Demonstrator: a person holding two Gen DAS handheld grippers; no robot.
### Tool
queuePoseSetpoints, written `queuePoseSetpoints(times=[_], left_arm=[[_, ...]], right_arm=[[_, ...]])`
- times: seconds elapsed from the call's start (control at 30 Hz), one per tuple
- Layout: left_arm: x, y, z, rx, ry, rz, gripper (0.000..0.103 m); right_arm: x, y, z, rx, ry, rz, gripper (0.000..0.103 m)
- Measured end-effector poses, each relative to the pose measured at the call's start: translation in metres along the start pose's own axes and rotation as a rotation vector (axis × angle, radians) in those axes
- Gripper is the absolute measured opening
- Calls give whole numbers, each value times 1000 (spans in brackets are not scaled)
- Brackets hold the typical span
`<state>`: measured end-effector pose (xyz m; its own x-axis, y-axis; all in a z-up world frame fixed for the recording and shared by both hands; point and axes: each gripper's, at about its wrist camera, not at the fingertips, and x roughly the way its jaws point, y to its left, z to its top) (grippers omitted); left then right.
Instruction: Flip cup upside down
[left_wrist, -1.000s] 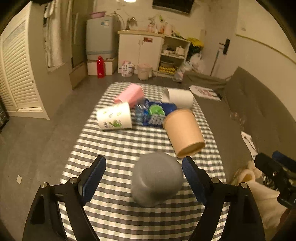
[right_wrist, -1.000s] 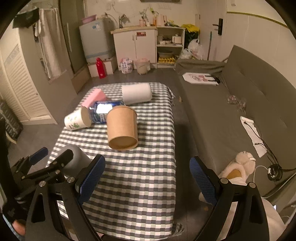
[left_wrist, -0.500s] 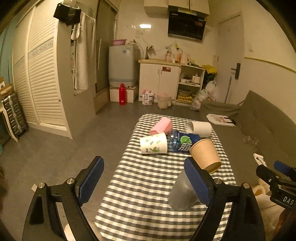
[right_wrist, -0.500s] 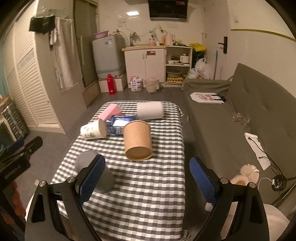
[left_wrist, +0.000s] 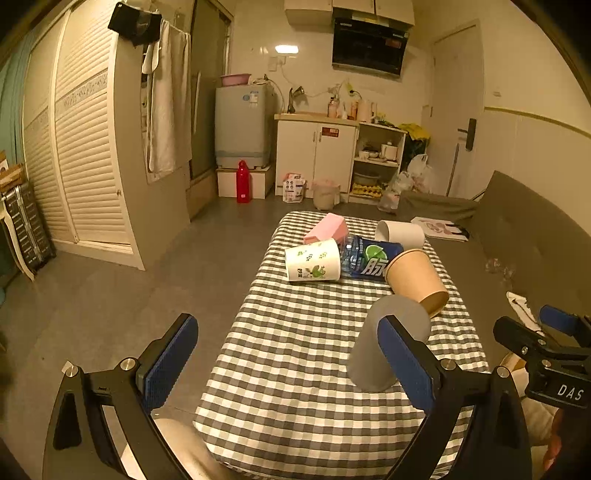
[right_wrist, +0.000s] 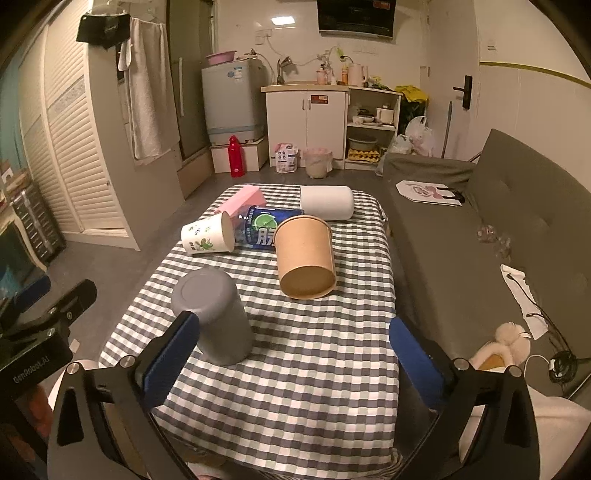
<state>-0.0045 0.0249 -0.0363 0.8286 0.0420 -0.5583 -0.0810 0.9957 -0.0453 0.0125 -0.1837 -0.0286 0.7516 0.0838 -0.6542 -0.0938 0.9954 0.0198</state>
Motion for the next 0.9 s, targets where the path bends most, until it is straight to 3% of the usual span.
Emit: queuePoseSetpoints(times=[0.9], left_arm=[[8, 1, -4, 8, 39, 14, 103]], right_arm=[[7, 5, -3, -20, 27, -9, 103]])
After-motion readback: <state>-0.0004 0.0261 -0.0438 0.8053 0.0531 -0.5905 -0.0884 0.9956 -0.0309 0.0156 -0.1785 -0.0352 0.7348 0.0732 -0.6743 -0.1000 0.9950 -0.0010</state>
